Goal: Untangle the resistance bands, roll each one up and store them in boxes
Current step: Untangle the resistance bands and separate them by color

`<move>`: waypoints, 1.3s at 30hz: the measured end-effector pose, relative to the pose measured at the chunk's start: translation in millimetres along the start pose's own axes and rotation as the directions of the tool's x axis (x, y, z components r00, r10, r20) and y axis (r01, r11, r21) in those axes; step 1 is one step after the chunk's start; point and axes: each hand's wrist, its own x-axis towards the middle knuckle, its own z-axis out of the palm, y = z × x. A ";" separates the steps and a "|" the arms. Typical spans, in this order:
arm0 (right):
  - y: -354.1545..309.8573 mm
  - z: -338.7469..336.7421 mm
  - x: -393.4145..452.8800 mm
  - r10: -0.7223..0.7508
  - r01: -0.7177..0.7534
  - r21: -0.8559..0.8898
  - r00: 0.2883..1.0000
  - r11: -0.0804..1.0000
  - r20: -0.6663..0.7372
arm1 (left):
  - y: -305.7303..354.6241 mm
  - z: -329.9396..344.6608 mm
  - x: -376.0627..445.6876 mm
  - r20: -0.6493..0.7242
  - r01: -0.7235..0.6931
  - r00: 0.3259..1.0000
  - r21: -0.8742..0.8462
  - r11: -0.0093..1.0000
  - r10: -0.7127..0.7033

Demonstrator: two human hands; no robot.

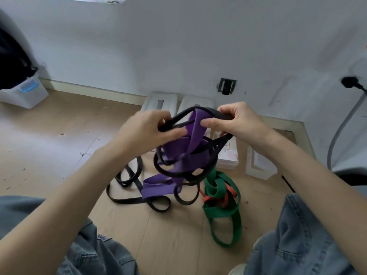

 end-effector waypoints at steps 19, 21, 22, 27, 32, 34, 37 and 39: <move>0.7 3.0 -5.4 -0.166 0.176 -0.059 0.977 0.983 0.135 | 8.1 0.3 -9.8 0.473 0.329 0.881 -0.653 0.682 0.028; -1.8 7.6 -5.3 -0.234 0.262 -0.132 0.953 0.956 0.192 | 8.9 7.9 -7.2 0.438 0.433 0.892 -0.756 0.491 -0.112; -0.7 10.5 -5.0 -0.241 0.285 -0.207 0.946 0.936 0.216 | 10.7 9.8 -5.5 0.385 0.416 0.908 -0.787 0.456 -0.164; 12.5 2.4 -3.2 -0.179 0.251 -0.694 0.968 0.675 0.176 | 12.5 0.3 2.7 0.102 0.202 0.939 -0.937 0.284 -0.328; 26.2 9.2 -9.7 0.018 0.305 -0.727 0.917 0.615 0.399 | -0.5 -16.0 11.9 0.042 0.079 0.775 -0.996 0.031 -0.630; 29.1 15.3 -10.0 0.119 0.210 -0.615 0.885 0.760 0.449 | 4.9 -12.6 6.9 0.113 0.180 0.837 -0.981 0.073 -0.535; 28.7 22.5 -2.3 0.032 0.129 -0.403 0.928 0.906 0.371 | 20.0 -9.4 1.4 0.175 0.230 0.930 -0.963 0.138 -0.323; 24.4 30.3 0.5 -0.030 0.117 -0.214 0.927 0.970 0.374 | 25.3 -18.1 0.9 0.217 0.226 0.949 -0.974 0.014 -0.231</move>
